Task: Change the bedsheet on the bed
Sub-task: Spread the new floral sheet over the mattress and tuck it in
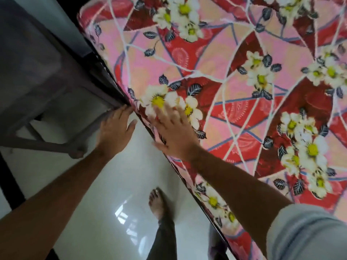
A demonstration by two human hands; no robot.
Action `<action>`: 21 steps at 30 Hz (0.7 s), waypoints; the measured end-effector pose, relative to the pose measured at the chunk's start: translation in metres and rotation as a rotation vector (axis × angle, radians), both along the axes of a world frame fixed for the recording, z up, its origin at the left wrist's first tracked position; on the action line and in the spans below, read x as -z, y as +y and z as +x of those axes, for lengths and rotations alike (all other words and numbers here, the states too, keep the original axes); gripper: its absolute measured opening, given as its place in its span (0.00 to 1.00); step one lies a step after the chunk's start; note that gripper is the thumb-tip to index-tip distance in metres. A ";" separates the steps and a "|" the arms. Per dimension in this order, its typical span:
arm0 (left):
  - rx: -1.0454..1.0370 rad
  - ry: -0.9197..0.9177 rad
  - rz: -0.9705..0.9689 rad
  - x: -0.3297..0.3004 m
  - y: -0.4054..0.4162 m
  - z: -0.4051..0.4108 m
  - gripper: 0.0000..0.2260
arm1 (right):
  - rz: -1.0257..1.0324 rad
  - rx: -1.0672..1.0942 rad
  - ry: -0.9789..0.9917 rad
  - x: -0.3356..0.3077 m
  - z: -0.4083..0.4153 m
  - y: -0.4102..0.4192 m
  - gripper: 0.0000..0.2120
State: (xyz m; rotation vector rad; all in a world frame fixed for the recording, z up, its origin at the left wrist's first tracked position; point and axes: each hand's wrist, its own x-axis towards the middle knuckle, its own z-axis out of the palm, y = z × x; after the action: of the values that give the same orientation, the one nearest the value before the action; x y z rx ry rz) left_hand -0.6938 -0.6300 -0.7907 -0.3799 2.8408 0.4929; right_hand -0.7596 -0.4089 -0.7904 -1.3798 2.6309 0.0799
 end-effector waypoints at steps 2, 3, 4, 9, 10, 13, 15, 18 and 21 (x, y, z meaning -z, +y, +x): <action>-0.009 0.132 0.030 -0.011 -0.003 -0.009 0.21 | 0.084 -0.369 -0.024 0.004 0.020 -0.016 0.35; 0.034 0.217 0.017 -0.016 -0.001 -0.019 0.20 | 0.142 -0.570 -0.058 0.009 0.032 -0.018 0.32; 0.113 0.296 0.003 -0.023 0.001 -0.034 0.20 | 0.188 -0.720 -0.116 0.012 0.041 -0.018 0.29; 0.521 0.189 -0.111 -0.016 0.026 -0.121 0.24 | -0.392 -0.330 -0.310 -0.002 0.012 -0.004 0.16; 0.551 0.146 -0.144 -0.008 0.028 -0.132 0.26 | -0.473 -0.144 -0.259 -0.012 -0.013 0.005 0.17; 0.506 0.082 -0.205 0.009 0.015 -0.152 0.31 | -0.458 0.341 -0.062 -0.020 -0.110 0.057 0.23; 0.421 0.059 -0.231 0.012 -0.002 -0.160 0.33 | -0.335 0.643 0.057 -0.014 -0.175 0.095 0.27; 0.278 0.035 -0.213 0.009 -0.035 -0.162 0.33 | -0.192 0.889 0.052 -0.005 -0.237 0.122 0.34; 0.204 -0.046 -0.183 0.000 -0.063 -0.180 0.34 | -0.085 0.786 0.054 -0.002 -0.247 0.096 0.35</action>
State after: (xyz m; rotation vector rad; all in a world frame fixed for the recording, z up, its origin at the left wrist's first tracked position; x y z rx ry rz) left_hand -0.8736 -0.6930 -0.7911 -0.1277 2.8462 0.1831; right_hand -1.0061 -0.3126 -0.7884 -0.2801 3.0349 -0.0983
